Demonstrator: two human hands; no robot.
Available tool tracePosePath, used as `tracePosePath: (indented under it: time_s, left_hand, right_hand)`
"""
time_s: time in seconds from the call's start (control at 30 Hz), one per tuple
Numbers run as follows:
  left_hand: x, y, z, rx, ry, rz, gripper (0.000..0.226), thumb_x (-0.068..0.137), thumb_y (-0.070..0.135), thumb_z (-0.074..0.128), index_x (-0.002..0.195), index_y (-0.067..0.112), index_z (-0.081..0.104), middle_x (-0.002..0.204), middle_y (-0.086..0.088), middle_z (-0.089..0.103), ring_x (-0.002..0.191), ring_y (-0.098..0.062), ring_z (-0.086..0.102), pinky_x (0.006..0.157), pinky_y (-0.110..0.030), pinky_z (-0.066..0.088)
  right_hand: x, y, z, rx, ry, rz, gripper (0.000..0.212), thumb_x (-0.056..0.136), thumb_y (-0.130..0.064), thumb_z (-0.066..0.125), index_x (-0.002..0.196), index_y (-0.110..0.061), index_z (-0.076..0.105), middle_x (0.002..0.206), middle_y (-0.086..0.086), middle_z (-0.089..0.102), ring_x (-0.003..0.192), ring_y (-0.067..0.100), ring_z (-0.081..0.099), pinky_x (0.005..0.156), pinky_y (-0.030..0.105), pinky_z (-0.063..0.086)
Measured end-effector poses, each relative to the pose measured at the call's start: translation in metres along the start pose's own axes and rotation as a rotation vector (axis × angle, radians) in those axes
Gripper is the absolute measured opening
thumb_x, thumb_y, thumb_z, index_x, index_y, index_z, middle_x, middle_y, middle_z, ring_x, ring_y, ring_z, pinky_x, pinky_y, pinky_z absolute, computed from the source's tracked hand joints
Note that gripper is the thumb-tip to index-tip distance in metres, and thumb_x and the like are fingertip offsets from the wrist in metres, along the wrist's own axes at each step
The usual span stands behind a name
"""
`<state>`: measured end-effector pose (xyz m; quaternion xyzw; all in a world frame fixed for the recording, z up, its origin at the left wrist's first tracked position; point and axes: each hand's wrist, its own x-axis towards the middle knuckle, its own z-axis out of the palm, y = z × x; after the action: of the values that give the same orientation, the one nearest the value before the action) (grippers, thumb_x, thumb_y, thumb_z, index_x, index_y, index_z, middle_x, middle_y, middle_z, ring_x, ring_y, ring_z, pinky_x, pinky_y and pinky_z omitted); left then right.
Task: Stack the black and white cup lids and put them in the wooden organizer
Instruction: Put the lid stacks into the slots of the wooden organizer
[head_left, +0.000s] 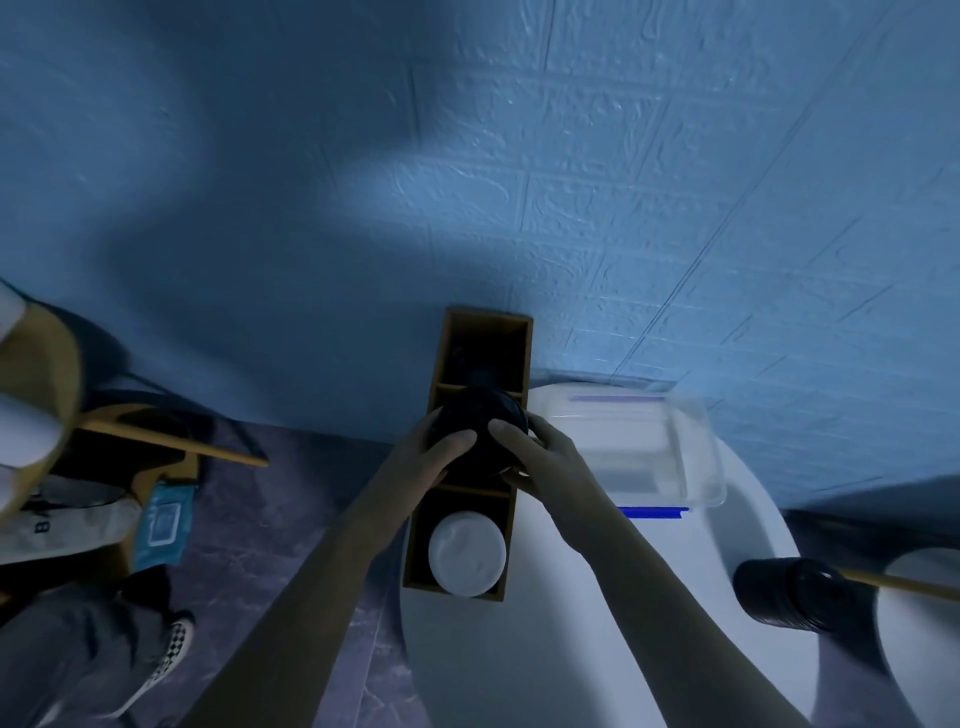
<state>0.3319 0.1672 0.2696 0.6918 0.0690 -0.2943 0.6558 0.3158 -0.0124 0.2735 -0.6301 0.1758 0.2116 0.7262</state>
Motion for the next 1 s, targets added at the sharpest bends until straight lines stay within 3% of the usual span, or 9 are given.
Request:
tracePosePath:
  time_s: [0.1,0.2,0.4,0.53,0.7,0.87,1.0]
  left_hand:
    - [0.007,-0.001,-0.002,0.053,0.042,0.026,0.039,0.079,0.059,0.066,0.117,0.051,0.059,0.113,0.024,0.069,0.105,0.007,0.065,0.09,-0.022,0.052]
    - [0.012,0.0,-0.006,0.078,0.05,0.04,0.051,0.071,0.07,0.068,0.116,0.048,0.06,0.112,0.02,0.071,0.105,0.004,0.067,0.095,-0.027,0.054]
    - [0.014,0.002,-0.007,0.087,0.056,0.06,0.061,0.066,0.083,0.063,0.113,0.045,0.061,0.105,0.026,0.072,0.102,0.004,0.068,0.091,-0.024,0.054]
    - [0.008,0.002,-0.005,0.005,0.027,0.041,0.036,0.084,0.063,0.061,0.116,0.047,0.06,0.11,0.024,0.072,0.103,0.006,0.067,0.089,-0.021,0.051]
    - [0.003,-0.008,-0.009,-0.094,-0.002,0.006,0.051,0.084,0.056,0.073,0.129,0.04,0.055,0.129,0.012,0.065,0.11,0.005,0.065,0.093,-0.022,0.05]
    - [0.002,-0.012,-0.008,-0.095,0.019,-0.007,0.045,0.091,0.042,0.065,0.133,0.032,0.053,0.126,0.009,0.065,0.106,0.003,0.067,0.082,-0.017,0.054]
    - [0.004,-0.013,-0.01,-0.057,0.044,0.02,0.054,0.082,0.049,0.068,0.132,0.029,0.057,0.122,0.008,0.069,0.111,-0.003,0.067,0.091,-0.024,0.055]
  right_hand:
    - [0.002,-0.001,-0.001,0.028,0.006,0.01,0.053,0.09,-0.039,0.072,0.137,-0.02,0.055,0.123,0.005,0.069,0.112,0.019,0.069,0.086,0.025,0.059]
    - [0.004,-0.001,-0.004,0.055,0.016,0.029,0.059,0.086,-0.043,0.075,0.137,-0.019,0.055,0.122,0.005,0.071,0.111,0.02,0.07,0.097,0.035,0.058]
    - [0.006,0.006,-0.001,0.078,0.035,0.08,0.059,0.085,-0.05,0.074,0.133,-0.019,0.058,0.122,0.006,0.07,0.109,0.023,0.071,0.098,0.038,0.057]
    - [0.005,0.006,0.006,0.033,0.048,0.067,0.063,0.086,-0.05,0.073,0.138,-0.02,0.052,0.127,0.005,0.065,0.114,0.021,0.066,0.097,0.034,0.057]
    - [0.005,0.004,0.011,-0.007,0.041,0.032,0.069,0.078,-0.052,0.078,0.135,-0.022,0.052,0.124,0.007,0.066,0.114,0.022,0.066,0.099,0.037,0.056]
    - [0.002,0.006,0.008,0.012,0.009,0.011,0.064,0.075,-0.051,0.082,0.128,-0.027,0.054,0.123,0.006,0.066,0.112,0.02,0.066,0.091,0.029,0.059]
    - [-0.002,0.004,0.004,0.034,-0.001,-0.004,0.069,0.07,-0.049,0.076,0.131,-0.024,0.054,0.124,0.007,0.067,0.112,0.02,0.067,0.084,0.024,0.058]
